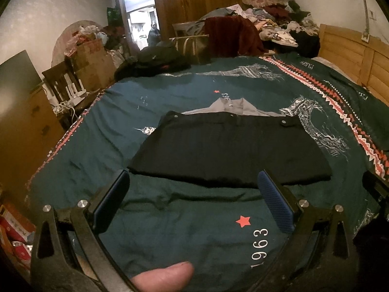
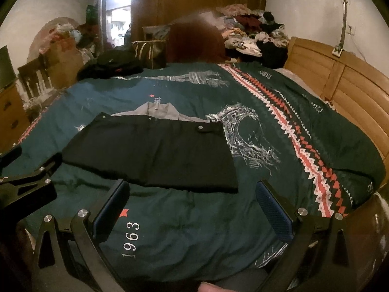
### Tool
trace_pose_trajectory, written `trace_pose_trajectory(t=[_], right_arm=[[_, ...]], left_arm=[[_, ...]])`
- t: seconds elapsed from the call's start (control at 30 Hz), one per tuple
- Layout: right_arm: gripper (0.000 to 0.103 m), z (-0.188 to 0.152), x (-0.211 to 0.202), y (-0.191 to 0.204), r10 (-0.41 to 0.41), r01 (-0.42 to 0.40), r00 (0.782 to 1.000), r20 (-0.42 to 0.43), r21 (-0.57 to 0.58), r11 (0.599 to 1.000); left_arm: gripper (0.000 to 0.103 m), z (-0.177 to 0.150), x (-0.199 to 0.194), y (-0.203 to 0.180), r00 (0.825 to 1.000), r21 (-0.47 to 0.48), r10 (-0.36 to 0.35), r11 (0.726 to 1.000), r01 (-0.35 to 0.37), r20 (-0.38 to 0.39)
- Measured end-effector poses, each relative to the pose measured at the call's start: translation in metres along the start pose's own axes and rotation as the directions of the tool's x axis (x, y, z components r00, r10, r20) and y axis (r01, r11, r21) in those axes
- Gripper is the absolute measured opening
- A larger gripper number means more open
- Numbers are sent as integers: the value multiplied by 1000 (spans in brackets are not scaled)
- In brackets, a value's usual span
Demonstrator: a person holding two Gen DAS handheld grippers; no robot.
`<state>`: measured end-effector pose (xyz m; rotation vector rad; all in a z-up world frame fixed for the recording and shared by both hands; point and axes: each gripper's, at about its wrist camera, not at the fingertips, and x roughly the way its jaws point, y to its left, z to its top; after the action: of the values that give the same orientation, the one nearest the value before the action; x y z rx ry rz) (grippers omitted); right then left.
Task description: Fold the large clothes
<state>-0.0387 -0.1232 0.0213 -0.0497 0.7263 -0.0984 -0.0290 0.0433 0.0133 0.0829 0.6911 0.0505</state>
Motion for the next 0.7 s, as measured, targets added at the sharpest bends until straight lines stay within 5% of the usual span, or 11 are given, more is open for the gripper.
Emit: trace_pose_trajectory(t=[0.7], right_arm=[[103, 15, 2, -1, -3, 3, 1000, 5, 21, 1000]], left_arm=[[103, 12, 2, 5, 999, -24, 26, 999, -26, -27]])
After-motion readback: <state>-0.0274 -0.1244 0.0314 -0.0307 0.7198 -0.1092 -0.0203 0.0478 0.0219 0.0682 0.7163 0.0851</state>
